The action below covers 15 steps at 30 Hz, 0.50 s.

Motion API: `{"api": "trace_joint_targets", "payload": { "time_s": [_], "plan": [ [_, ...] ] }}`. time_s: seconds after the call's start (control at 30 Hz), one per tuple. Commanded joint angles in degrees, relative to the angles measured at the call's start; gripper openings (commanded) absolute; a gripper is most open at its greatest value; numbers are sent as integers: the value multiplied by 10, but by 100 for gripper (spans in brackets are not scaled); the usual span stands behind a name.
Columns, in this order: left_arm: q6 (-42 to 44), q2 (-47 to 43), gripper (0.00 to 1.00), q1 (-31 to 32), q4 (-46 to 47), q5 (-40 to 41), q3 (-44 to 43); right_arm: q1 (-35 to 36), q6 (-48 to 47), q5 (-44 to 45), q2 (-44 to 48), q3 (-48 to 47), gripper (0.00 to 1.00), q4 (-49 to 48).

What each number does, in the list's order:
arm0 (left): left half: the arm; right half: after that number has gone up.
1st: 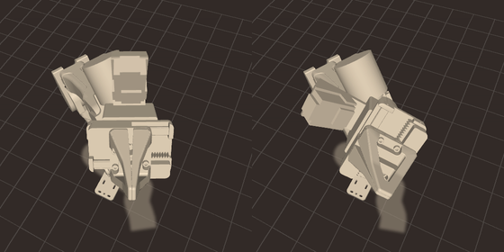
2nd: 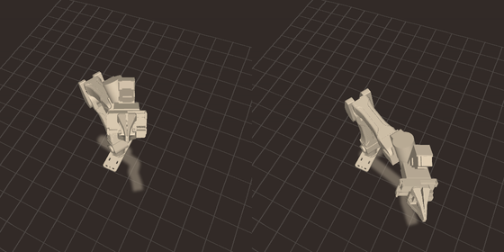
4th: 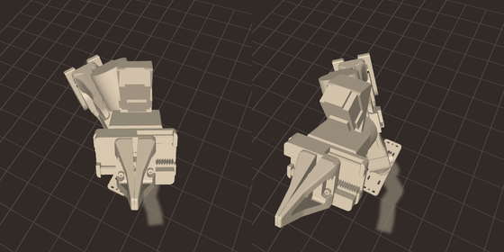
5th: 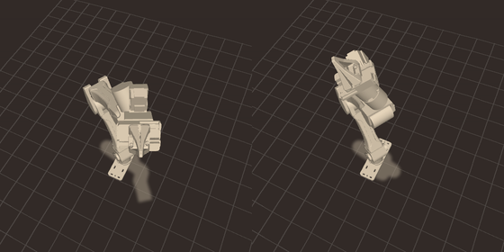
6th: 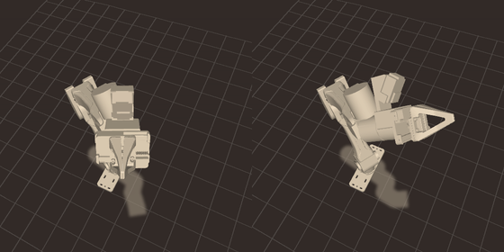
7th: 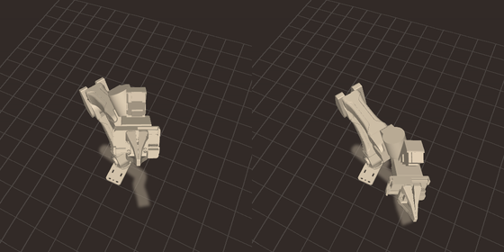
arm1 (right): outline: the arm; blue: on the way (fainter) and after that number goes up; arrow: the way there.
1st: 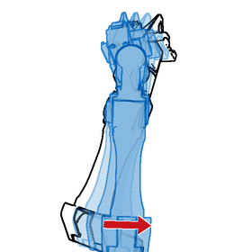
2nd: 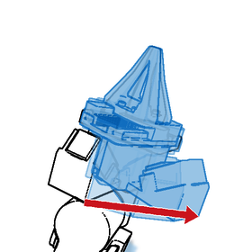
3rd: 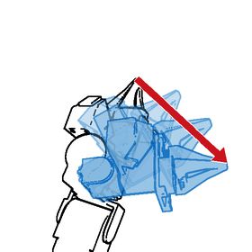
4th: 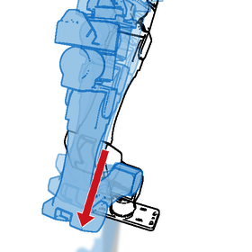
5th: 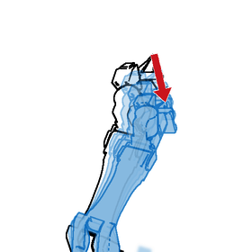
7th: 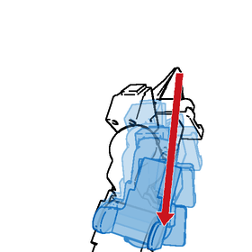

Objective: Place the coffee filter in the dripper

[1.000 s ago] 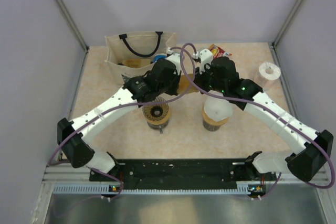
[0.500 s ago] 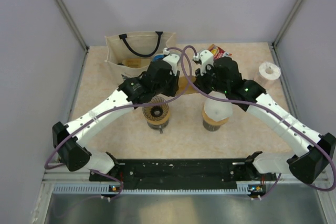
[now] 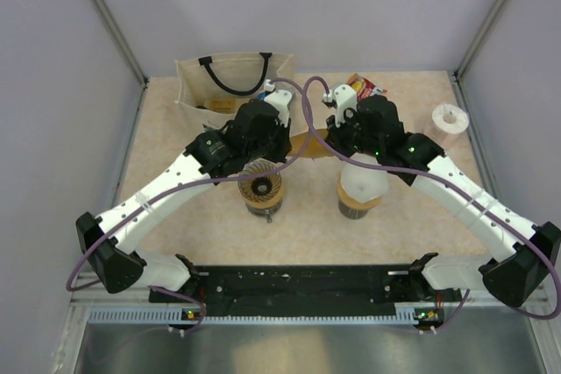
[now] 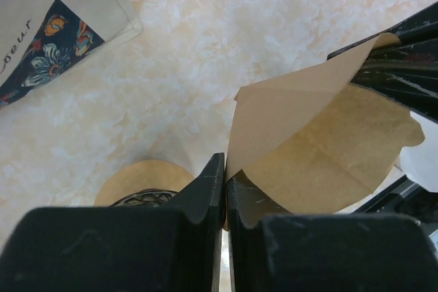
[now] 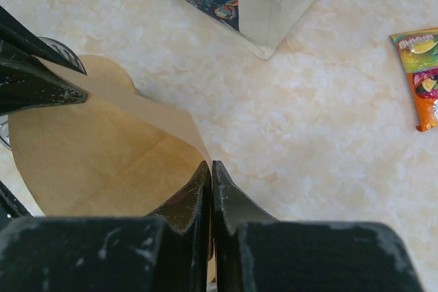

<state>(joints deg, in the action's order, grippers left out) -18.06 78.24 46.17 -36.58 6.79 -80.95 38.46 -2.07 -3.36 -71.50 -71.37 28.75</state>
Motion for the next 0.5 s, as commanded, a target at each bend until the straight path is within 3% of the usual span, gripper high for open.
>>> {"api": "trace_joint_targets", "payload": {
  "time_s": [0.0, 0.07, 0.2, 0.27, 0.47],
  "plan": [
    [-6, -13, 0, -2, 5, -12, -2, -3, 1, -16, 8, -19, 0, -12],
    [-9, -13, 0, -2, 7, -12, -4, -1, 0, -15, 8, -18, 0, -12],
    [-22, -19, 0, -2, 2, 2, -7, -1, 15, -17, 11, -18, 16, -27],
    [-33, -19, 0, -2, -14, 16, -13, -1, 16, -26, 17, -14, 35, -44],
    [-82, -9, 0, -3, -84, 43, -39, -1, 47, -60, 62, 39, 65, -148]
  ]
}}
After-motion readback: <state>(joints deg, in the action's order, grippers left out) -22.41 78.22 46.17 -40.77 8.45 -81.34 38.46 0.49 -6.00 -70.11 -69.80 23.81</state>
